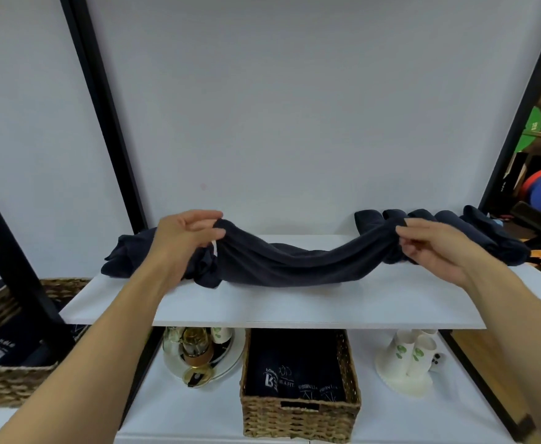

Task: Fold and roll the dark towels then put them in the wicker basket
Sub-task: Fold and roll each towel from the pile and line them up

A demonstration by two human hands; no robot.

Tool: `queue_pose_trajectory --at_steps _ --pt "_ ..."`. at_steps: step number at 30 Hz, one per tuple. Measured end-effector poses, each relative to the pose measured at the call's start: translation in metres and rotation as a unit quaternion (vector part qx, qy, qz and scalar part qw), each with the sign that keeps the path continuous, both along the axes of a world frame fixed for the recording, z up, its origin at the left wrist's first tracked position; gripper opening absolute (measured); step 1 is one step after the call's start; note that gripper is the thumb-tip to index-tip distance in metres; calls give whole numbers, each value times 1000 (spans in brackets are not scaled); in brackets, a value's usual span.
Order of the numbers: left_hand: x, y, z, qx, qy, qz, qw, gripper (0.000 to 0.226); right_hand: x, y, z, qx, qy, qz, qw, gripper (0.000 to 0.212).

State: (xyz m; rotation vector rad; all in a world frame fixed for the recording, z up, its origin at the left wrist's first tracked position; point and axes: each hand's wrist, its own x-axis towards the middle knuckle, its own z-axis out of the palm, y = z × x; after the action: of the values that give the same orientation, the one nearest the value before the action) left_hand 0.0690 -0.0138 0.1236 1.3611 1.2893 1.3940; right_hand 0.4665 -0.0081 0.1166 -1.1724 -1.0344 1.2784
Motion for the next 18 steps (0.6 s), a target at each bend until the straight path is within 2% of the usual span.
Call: queue_pose_trajectory --at_steps 2,5,8,11,14,18 --pt "-2 8 15 50 48 44 997 28 -3 3 15 24 -21 -28 999 13" --pt "-4 26 42 118 37 68 990 24 -8 15 42 89 -25 -86 992 13" --pt "-4 43 69 157 27 84 984 18 -15 30 73 138 -18 -90 986 11" --pt "-4 57 93 162 7 91 983 17 -19 45 100 173 -13 -16 985 23" --pt "-5 64 110 146 -52 76 985 13 -22 55 118 196 -34 51 979 41" --pt "-5 63 120 125 -131 24 983 20 -23 63 128 221 -47 17 974 39"
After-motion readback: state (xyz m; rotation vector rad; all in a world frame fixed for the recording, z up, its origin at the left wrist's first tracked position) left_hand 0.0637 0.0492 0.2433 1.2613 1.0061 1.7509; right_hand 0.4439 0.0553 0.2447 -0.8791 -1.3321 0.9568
